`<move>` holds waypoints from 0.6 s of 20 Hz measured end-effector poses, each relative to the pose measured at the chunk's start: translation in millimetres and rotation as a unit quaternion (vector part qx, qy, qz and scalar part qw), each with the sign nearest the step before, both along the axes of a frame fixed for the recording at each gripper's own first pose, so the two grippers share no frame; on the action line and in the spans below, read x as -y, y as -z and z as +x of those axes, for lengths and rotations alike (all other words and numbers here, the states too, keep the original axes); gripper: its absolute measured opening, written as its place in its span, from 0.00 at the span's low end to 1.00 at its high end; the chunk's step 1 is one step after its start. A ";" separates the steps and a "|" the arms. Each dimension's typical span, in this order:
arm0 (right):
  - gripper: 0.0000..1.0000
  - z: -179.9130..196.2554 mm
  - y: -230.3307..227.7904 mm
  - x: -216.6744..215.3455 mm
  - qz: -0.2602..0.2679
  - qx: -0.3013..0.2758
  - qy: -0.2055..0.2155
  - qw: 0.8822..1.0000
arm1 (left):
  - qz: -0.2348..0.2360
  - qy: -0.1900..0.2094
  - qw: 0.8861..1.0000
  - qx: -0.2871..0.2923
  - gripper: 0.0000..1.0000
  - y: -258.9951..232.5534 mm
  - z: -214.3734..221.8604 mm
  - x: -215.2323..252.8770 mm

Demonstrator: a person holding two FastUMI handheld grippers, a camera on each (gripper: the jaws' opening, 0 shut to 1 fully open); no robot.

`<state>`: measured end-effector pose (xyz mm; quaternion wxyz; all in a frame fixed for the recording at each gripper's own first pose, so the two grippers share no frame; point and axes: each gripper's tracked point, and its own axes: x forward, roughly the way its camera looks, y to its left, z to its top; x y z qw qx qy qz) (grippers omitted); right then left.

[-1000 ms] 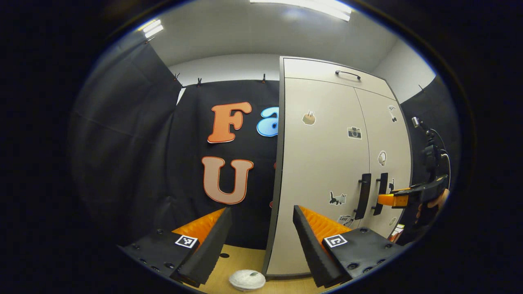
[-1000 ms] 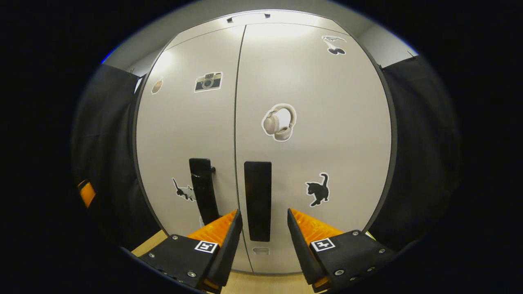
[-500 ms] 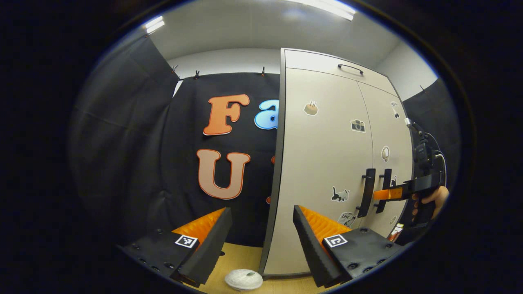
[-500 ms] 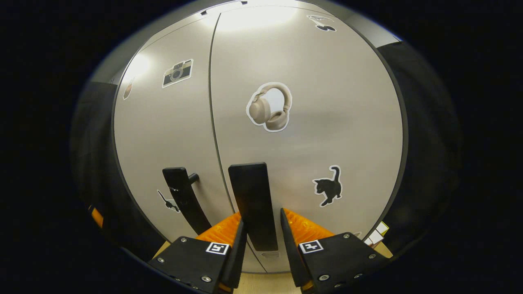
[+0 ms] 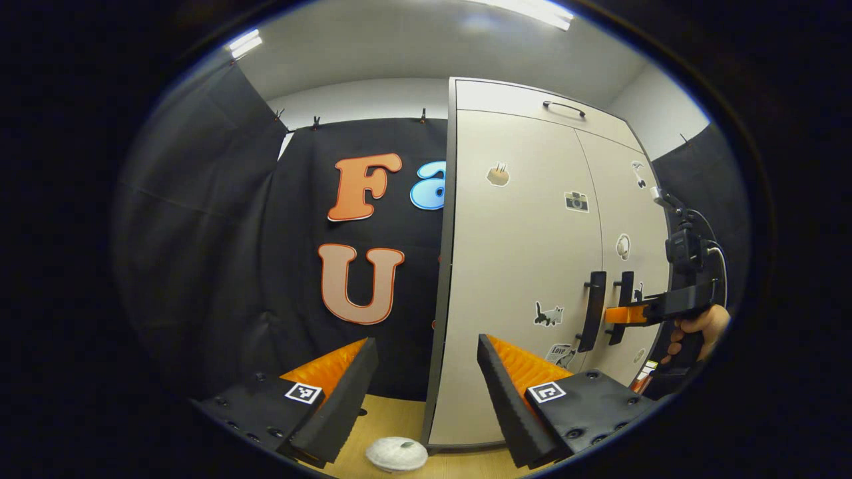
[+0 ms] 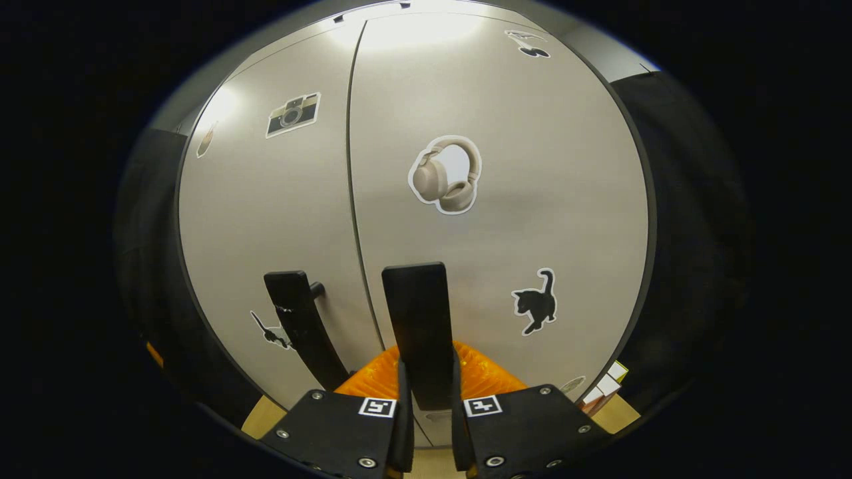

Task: Open the right door of the double-door shoe cabinet with the right hand, and open the left door with the left hand.

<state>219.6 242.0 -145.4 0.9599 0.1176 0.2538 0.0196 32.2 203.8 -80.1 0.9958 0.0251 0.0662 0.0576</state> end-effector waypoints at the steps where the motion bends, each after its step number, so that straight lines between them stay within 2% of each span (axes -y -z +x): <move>1: 0.22 -0.8 -0.3 -0.1 0.003 -0.001 -0.002 1.000 | 0.005 0.001 1.000 0.002 0.98 -3.3 -2.6 3.1; 5: 0.22 -5.9 -2.4 0.1 0.003 -0.004 -0.013 1.000 | 0.019 0.010 1.000 0.005 0.96 -15.0 -16.3 17.1; 10: 0.22 -20.7 -8.6 2.1 0.023 -0.001 -0.031 0.999 | -0.003 0.015 1.000 -0.014 0.96 -8.0 -33.8 39.4; 12: 0.22 -27.8 -11.8 4.4 0.023 0.003 -0.041 0.999 | 0.014 0.008 1.000 -0.014 0.98 -12.1 -39.9 43.2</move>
